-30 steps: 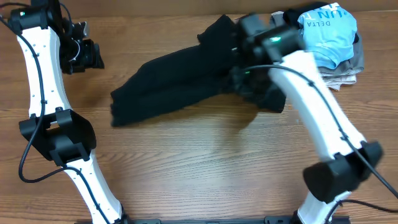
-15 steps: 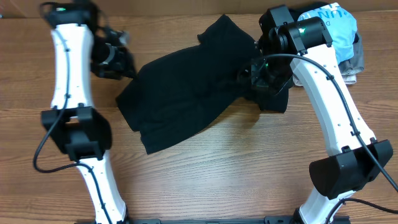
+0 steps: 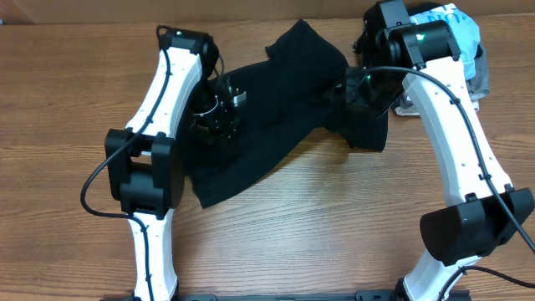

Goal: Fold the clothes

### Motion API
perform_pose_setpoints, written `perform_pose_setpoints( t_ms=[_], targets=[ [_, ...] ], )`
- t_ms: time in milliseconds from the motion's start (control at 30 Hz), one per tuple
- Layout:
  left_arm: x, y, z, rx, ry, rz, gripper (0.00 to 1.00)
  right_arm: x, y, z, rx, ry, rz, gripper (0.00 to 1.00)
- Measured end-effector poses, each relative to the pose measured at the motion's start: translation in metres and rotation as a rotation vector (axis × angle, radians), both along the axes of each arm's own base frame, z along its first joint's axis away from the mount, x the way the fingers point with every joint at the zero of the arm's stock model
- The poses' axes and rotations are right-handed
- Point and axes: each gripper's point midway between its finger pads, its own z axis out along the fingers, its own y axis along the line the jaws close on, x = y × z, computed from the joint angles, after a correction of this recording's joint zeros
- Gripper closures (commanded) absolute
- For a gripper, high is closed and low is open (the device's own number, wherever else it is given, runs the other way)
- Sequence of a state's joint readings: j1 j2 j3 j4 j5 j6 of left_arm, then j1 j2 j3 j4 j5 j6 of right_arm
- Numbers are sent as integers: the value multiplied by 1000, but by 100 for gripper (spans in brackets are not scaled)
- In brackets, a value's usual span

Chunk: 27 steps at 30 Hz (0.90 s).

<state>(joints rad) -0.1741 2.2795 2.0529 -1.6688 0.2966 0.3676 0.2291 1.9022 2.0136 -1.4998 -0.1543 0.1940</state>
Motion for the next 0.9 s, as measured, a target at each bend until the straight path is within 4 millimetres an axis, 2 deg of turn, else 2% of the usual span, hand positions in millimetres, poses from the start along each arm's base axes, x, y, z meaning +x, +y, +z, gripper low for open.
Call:
perform_pose_setpoints(
  t_ms=[233,367,600,733,900],
  targets=[
    [-8,10,-4,-44,43,-4,34,7,7,3,32,-35,41,92],
    [-24,4,-11,-51,82,-43,36,6,8,3,35,-36,55,92],
    [-54,-12,-37,12,150,-131,41,7,6,3,37,-37,60,92],
    [-55,-12,-43,77,145,-125,43,6,6,3,37,-36,61,92],
    [-51,0,-47,182,134,-69,46,6,6,3,40,-34,62,92]
  ],
)
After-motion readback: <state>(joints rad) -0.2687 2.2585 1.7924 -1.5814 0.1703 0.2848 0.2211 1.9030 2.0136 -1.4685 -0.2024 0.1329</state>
